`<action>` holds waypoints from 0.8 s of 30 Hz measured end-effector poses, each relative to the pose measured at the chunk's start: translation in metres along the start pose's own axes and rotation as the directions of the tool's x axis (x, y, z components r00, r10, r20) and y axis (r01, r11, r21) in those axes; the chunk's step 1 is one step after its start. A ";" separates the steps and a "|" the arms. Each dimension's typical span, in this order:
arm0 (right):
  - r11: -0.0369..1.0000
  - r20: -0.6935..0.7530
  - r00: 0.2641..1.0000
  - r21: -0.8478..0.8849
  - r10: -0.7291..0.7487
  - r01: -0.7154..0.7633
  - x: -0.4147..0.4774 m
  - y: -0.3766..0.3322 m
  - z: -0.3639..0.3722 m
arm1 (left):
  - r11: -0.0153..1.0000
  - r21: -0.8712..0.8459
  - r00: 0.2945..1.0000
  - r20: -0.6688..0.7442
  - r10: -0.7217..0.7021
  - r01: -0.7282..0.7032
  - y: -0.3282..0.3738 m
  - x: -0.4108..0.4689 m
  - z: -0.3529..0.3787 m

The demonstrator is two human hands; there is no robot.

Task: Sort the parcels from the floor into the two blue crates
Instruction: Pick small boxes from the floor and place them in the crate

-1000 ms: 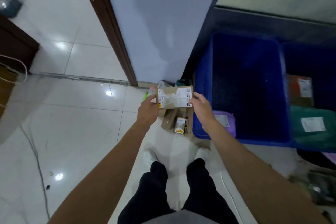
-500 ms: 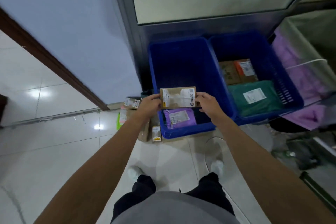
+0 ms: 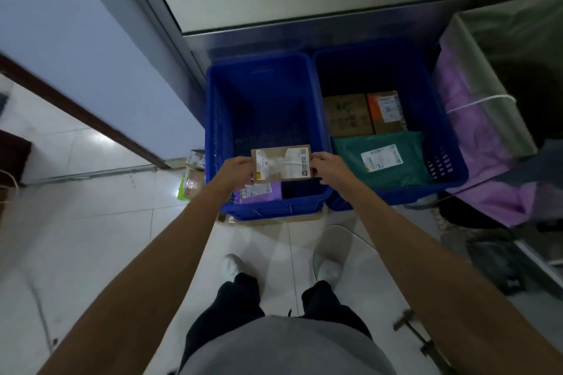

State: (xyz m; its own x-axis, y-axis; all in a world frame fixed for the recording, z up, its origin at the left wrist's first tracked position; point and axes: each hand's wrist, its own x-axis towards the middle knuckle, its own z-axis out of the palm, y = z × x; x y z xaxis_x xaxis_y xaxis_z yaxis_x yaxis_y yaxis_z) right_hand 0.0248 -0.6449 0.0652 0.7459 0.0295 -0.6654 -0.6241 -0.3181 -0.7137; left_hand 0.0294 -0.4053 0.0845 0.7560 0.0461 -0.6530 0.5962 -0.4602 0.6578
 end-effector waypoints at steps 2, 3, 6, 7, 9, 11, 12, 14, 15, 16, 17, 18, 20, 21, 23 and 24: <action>0.999 -0.009 1.000 -0.030 -0.020 0.020 0.010 0.002 -0.009 | 0.999 -0.040 0.999 -0.023 -0.035 0.034 0.004 0.005 0.010; 0.999 -0.017 0.999 -0.045 -0.030 0.029 0.014 0.002 -0.012 | 0.997 -0.059 0.998 -0.021 -0.061 0.059 0.006 0.008 0.015; 0.994 -0.024 0.997 -0.092 -0.070 0.067 0.027 0.005 -0.017 | 0.994 -0.046 0.995 0.008 -0.098 0.099 0.005 0.022 0.033; 0.990 -0.027 0.996 -0.118 -0.084 0.081 0.032 0.005 -0.018 | 0.993 -0.043 0.994 0.003 -0.109 0.109 0.004 0.030 0.038; 0.983 -0.033 0.996 -0.163 -0.087 0.080 0.041 0.007 -0.018 | 0.993 -0.009 0.993 -0.001 -0.117 0.117 0.005 0.044 0.045; 0.980 -0.041 0.997 -0.190 -0.071 0.063 0.050 0.005 -0.018 | 0.993 0.045 0.994 -0.003 -0.110 0.110 0.009 0.060 0.048; 0.978 -0.051 0.997 -0.201 -0.061 0.050 0.055 0.003 -0.017 | 0.992 0.059 0.994 -0.013 -0.109 0.109 0.011 0.067 0.049; 0.978 -0.079 0.997 -0.210 -0.021 0.004 0.067 0.004 -0.016 | 0.991 0.078 0.994 -0.021 -0.110 0.111 0.012 0.083 0.049; 0.977 -0.088 0.996 -0.214 0.003 -0.022 0.072 0.004 -0.015 | 0.989 0.091 0.993 -0.011 -0.121 0.121 0.012 0.091 0.048; 0.973 -0.090 0.996 -0.224 0.029 -0.049 0.078 0.004 -0.014 | 0.986 0.101 0.991 0.002 -0.131 0.131 0.012 0.099 0.049; 0.967 -0.080 0.996 -0.245 0.048 -0.066 0.084 0.004 -0.014 | 0.982 0.119 0.989 0.015 -0.147 0.144 0.010 0.105 0.049; 0.959 -0.064 0.996 -0.274 0.062 -0.077 0.090 0.004 -0.013 | 0.979 0.137 0.988 0.024 -0.155 0.151 0.007 0.112 0.050; 0.932 -0.026 0.996 -0.351 0.085 -0.089 0.100 0.002 -0.012 | 0.971 0.163 0.983 0.033 -0.183 0.175 0.001 0.125 0.051; 0.914 -0.009 0.995 -0.394 0.095 -0.091 0.105 0.000 -0.012 | 0.970 0.160 0.981 0.041 -0.192 0.183 -0.002 0.131 0.053; 0.872 0.023 0.995 -0.484 0.097 -0.073 0.116 -0.002 -0.011 | 0.969 0.154 0.977 0.059 -0.206 0.195 -0.007 0.144 0.055; 0.845 0.048 0.995 -0.532 0.093 -0.053 0.121 -0.002 -0.009 | 0.966 0.156 0.974 0.064 -0.217 0.205 -0.010 0.150 0.056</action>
State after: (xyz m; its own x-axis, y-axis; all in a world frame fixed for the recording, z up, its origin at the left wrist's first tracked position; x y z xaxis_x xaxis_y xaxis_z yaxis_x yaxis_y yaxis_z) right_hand 0.1189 -0.6493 -0.0116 0.6727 0.0454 -0.7386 -0.4434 -0.7743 -0.4515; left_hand 0.1212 -0.4434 -0.0412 0.5895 0.0879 -0.8030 0.6892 -0.5732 0.4433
